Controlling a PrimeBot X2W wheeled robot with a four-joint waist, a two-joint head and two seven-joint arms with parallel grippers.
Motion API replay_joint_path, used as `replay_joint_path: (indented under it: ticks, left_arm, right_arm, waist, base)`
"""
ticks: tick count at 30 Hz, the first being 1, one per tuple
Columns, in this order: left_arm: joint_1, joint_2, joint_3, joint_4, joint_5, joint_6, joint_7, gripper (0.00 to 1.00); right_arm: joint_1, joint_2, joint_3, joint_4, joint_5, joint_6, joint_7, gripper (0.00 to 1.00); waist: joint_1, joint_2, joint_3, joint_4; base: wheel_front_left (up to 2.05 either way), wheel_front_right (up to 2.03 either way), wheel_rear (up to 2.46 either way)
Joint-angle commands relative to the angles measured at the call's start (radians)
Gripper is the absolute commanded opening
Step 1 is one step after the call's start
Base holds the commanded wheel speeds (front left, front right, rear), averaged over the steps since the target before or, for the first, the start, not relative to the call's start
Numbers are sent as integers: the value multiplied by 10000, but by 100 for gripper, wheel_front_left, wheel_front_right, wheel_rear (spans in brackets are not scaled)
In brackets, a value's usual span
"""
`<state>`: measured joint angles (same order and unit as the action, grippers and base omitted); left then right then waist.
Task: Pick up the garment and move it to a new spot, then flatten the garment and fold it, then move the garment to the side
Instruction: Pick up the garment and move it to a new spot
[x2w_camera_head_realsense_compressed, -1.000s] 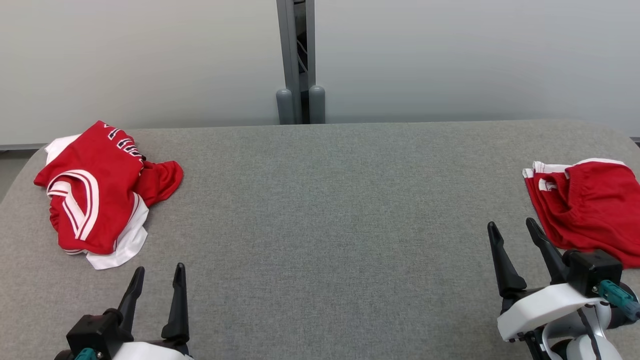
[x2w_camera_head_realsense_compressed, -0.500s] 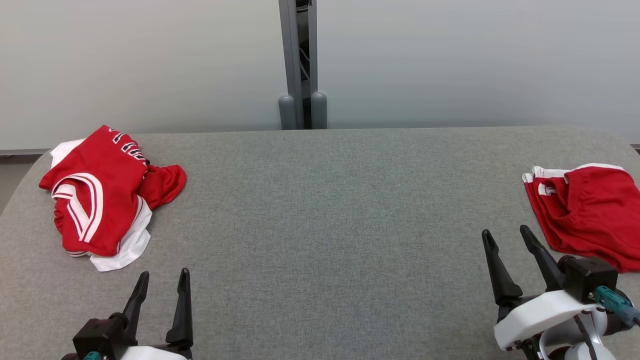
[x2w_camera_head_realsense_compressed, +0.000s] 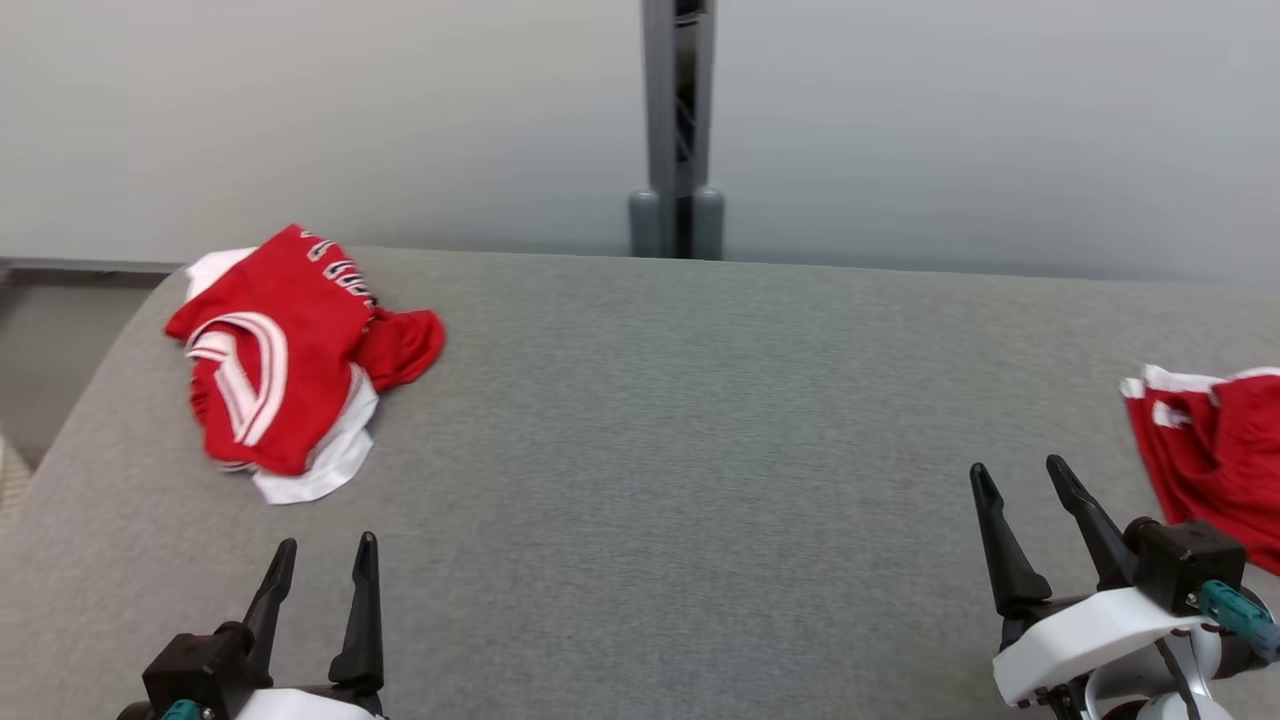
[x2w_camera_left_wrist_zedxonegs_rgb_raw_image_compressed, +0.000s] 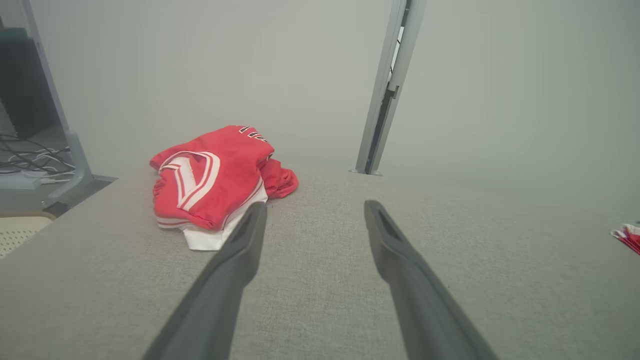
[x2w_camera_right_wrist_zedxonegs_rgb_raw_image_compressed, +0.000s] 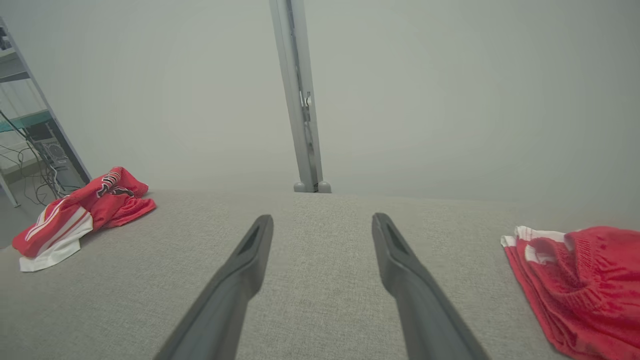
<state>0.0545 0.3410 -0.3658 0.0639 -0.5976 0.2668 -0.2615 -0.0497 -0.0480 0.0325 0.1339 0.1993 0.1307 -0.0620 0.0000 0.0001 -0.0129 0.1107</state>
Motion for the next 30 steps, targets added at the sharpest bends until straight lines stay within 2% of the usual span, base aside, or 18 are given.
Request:
replay_joint_path:
  ticks: [1, 11, 16, 23, 30]
  left_arm:
    - [-53, 66, 41, -22, 61, 41, -42, 100]
    - [219, 151, 121, -206, -20, 149, 29, 100]
    - [357, 201, 156, -325, -70, 201, 68, 100]
    - [429, 287, 218, -491, -101, 254, 80, 100]
    - [482, 227, 273, -637, -186, 365, 90, 100]
  right_arm:
    - [75, -51, -28, -56, 22, 1, -53, 100]
    - [183, -54, 207, -51, 133, 1, 56, 100]
    - [221, -55, 273, 27, 201, 1, 52, 100]
    - [126, -57, 354, 71, 225, -1, 43, 100]
    - [-33, -57, 336, 70, 141, 1, 69, 100]
  waist:
    - [0, -1, -23, 510]
    - [0, -1, -147, 2841]
    - [0, -1, -234, 3599]
    - [0, -1, -229, 3826]
    - [0, -1, -40, 3375]
  base:
    - [0, 0, 0]
    - [0, 0, 0]
    - [0, 0, 0]
    - [0, 0, 0]
    - [0, 0, 0]
